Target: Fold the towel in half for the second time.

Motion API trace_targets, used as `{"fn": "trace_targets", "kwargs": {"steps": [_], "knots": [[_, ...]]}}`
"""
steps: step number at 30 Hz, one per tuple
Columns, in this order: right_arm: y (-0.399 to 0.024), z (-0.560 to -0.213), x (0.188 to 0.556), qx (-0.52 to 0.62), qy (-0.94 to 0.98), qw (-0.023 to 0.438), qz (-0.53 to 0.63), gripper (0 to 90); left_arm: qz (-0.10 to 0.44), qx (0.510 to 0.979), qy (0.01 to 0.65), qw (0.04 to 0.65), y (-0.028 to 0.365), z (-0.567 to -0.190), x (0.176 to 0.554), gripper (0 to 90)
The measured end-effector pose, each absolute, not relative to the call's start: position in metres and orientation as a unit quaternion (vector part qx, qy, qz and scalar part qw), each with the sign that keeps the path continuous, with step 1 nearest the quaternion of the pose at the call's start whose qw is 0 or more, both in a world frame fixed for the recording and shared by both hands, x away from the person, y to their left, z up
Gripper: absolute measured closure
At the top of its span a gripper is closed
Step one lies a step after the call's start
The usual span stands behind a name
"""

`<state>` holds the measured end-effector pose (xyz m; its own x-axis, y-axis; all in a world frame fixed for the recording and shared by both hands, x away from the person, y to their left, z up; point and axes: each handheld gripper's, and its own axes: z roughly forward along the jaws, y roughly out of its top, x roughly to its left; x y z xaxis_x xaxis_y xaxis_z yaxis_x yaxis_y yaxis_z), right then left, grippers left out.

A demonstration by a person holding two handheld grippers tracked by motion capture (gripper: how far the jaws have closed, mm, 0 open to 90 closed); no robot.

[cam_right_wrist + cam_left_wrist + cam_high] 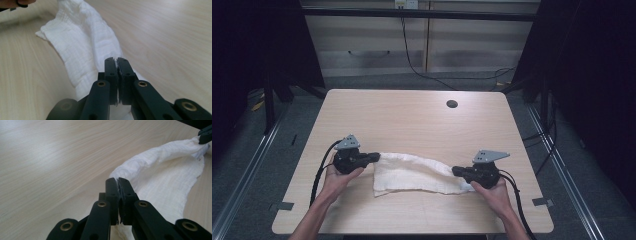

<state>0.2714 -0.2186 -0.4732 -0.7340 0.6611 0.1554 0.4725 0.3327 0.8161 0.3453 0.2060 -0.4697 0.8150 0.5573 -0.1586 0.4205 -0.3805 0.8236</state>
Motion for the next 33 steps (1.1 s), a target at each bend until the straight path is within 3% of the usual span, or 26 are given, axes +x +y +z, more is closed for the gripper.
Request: {"fn": "trace_targets", "kwargs": {"steps": [12, 18, 29, 33], "knots": [[-0.212, -0.495, 0.253, 0.346, 0.840, 0.074, 0.411, 86.6, 0.080, 0.829, 0.288, 0.473, 0.208, -0.470, 0.332, 87.3], [-0.211, -0.503, 0.252, 0.357, 0.840, 0.065, 0.403, 87.1, 0.079, 0.844, 0.246, 0.469, 0.212, -0.465, 0.310, 87.3], [-0.215, -0.505, 0.248, 0.375, 0.829, 0.074, 0.409, 87.4, 0.031, 0.874, 0.189, 0.446, 0.214, -0.481, 0.260, 87.1], [-0.215, -0.505, 0.247, 0.378, 0.827, 0.079, 0.409, 87.3, 0.019, 0.880, 0.191, 0.434, 0.215, -0.490, 0.259, 87.1]]}}
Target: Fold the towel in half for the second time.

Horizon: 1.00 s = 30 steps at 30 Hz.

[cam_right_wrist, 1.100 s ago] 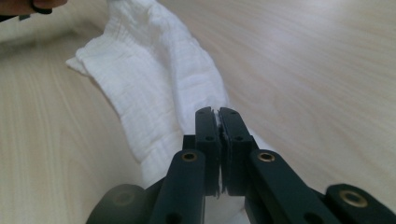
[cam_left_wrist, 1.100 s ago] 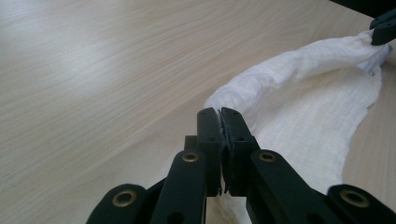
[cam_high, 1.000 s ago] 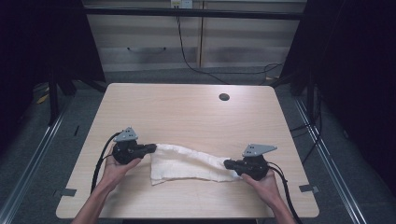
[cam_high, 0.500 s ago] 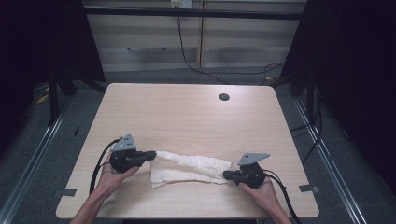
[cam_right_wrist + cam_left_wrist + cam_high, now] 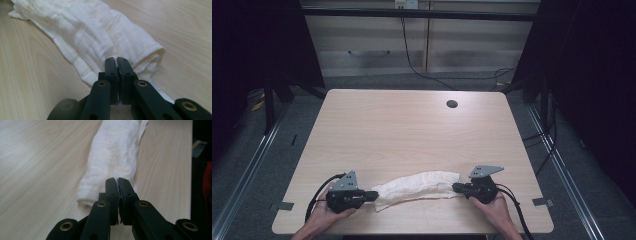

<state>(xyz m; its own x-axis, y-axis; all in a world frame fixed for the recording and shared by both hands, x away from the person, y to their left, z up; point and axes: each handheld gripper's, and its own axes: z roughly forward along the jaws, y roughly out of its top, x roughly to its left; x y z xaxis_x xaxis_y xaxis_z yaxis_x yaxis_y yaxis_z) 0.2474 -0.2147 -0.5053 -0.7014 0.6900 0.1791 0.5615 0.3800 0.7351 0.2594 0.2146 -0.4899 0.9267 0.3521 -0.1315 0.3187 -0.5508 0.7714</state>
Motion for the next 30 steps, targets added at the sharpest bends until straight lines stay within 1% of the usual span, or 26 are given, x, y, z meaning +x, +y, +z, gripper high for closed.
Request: {"fn": "trace_targets", "kwargs": {"steps": [4, 6, 10, 11, 12, 13, 14, 15, 16, 19, 20, 22, 24, 25, 26, 27, 29, 30], "knots": [[-0.216, -0.504, 0.246, 0.384, 0.828, 0.089, 0.399, 87.2, 0.014, 0.886, 0.192, 0.422, 0.214, -0.497, 0.258, 87.0], [-0.216, -0.504, 0.245, 0.380, 0.830, 0.093, 0.398, 87.0, 0.029, 0.889, 0.190, 0.415, 0.214, -0.498, 0.258, 87.1], [-0.217, -0.502, 0.242, 0.377, 0.835, 0.106, 0.388, 86.7, 0.031, 0.889, 0.197, 0.413, 0.217, -0.499, 0.257, 87.0], [-0.218, -0.502, 0.240, 0.378, 0.834, 0.106, 0.388, 85.8, 0.035, 0.889, 0.198, 0.412, 0.217, -0.499, 0.256, 86.8], [-0.219, -0.501, 0.236, 0.371, 0.837, 0.105, 0.389, 81.7, 0.029, 0.888, 0.202, 0.413, 0.217, -0.499, 0.257, 85.3], [-0.219, -0.501, 0.236, 0.371, 0.837, 0.105, 0.389, 81.7, 0.029, 0.888, 0.202, 0.413, 0.217, -0.499, 0.257, 83.1], [-0.219, -0.501, 0.235, 0.368, 0.838, 0.103, 0.391, 76.5, 0.020, 0.884, 0.206, 0.419, 0.217, -0.499, 0.257, 83.1], [-0.219, -0.501, 0.234, 0.364, 0.838, 0.098, 0.395, 72.9, 0.014, 0.883, 0.208, 0.420, 0.218, -0.498, 0.258, 78.6], [-0.219, -0.499, 0.232, 0.360, 0.835, 0.098, 0.404, 67.3, 0.011, 0.877, 0.216, 0.430, 0.220, -0.495, 0.260, 69.1], [-0.221, -0.496, 0.233, 0.359, 0.825, 0.090, 0.427, 65.3, 0.008, 0.865, 0.225, 0.449, 0.221, -0.491, 0.263, 60.1], [-0.224, -0.491, 0.235, 0.363, 0.813, 0.094, 0.446, 62.2, 0.010, 0.857, 0.235, 0.459, 0.223, -0.487, 0.265, 57.8], [-0.225, -0.489, 0.236, 0.367, 0.806, 0.095, 0.455, 60.5, 0.008, 0.853, 0.240, 0.464, 0.223, -0.485, 0.267, 56.2], [-0.229, -0.482, 0.238, 0.376, 0.791, 0.107, 0.470, 57.2, 0.012, 0.847, 0.245, 0.471, 0.225, -0.482, 0.271, 52.7], [-0.232, -0.476, 0.241, 0.382, 0.783, 0.119, 0.477, 54.1, 0.021, 0.844, 0.259, 0.469, 0.226, -0.477, 0.276, 48.3], [-0.232, -0.476, 0.241, 0.382, 0.783, 0.119, 0.477, 54.1, 0.021, 0.844, 0.259, 0.469, 0.226, -0.477, 0.276, 45.6], [-0.233, -0.473, 0.242, 0.386, 0.778, 0.124, 0.479, 52.0, 0.024, 0.841, 0.265, 0.471, 0.227, -0.475, 0.278, 45.6], [-0.235, -0.467, 0.245, 0.395, 0.772, 0.135, 0.480, 49.8, 0.033, 0.830, 0.278, 0.482, 0.229, -0.469, 0.284, 41.6], [-0.238, -0.462, 0.248, 0.400, 0.764, 0.147, 0.486, 46.7, 0.034, 0.829, 0.278, 0.484, 0.231, -0.467, 0.285, 40.3]]}}
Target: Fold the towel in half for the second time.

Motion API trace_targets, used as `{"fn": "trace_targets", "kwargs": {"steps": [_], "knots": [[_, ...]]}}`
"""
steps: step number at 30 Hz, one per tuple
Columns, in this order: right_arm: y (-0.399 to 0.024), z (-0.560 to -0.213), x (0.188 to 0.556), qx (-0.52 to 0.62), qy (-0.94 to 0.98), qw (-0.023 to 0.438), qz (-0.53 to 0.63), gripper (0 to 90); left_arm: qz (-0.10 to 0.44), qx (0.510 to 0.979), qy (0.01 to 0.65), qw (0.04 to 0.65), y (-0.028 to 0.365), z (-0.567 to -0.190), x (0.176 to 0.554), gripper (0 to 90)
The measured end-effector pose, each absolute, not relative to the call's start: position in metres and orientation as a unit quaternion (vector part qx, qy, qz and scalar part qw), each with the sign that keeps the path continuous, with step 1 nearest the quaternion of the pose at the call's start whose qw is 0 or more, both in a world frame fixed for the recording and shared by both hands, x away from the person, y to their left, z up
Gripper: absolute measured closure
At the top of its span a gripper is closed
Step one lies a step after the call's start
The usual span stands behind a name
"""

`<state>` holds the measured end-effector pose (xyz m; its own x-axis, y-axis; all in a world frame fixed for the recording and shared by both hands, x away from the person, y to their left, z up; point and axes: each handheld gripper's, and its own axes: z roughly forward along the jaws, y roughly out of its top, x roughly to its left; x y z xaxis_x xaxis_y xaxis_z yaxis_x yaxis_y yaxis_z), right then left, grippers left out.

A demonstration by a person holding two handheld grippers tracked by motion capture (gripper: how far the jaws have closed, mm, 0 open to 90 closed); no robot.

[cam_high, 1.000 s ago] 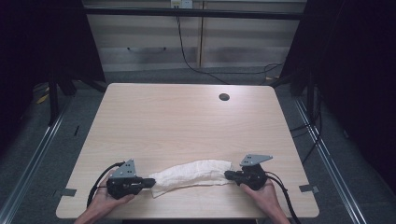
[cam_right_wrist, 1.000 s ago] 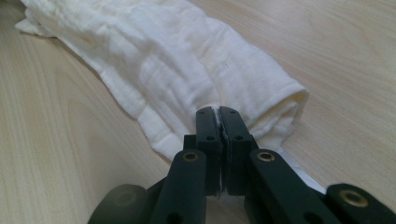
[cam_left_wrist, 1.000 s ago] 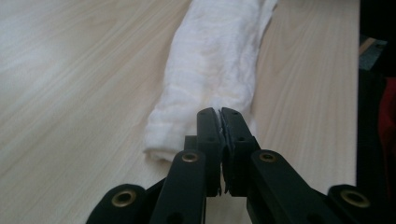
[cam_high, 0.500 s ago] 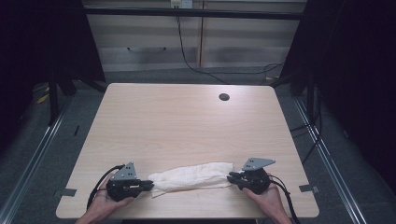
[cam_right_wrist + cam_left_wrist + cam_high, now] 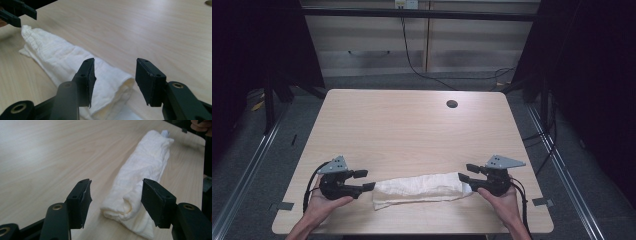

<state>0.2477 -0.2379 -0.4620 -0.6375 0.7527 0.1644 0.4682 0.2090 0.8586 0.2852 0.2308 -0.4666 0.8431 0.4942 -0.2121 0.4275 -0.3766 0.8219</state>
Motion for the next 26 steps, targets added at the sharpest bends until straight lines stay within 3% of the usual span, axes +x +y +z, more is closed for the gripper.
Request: {"fn": "trace_targets", "kwargs": {"steps": [6, 17, 26], "knots": [[-0.253, -0.452, 0.248, 0.431, 0.738, 0.174, 0.489, 43.0, 0.055, 0.812, 0.309, 0.492, 0.244, -0.458, 0.292, 32.1], [-0.293, -0.462, 0.233, 0.490, 0.704, 0.205, 0.472, 39.5, 0.118, 0.764, 0.419, 0.477, 0.285, -0.460, 0.308, 28.9], [-0.313, -0.473, 0.228, 0.529, 0.677, 0.222, 0.461, 34.8, 0.125, 0.750, 0.451, 0.468, 0.298, -0.472, 0.305, 26.5]]}}
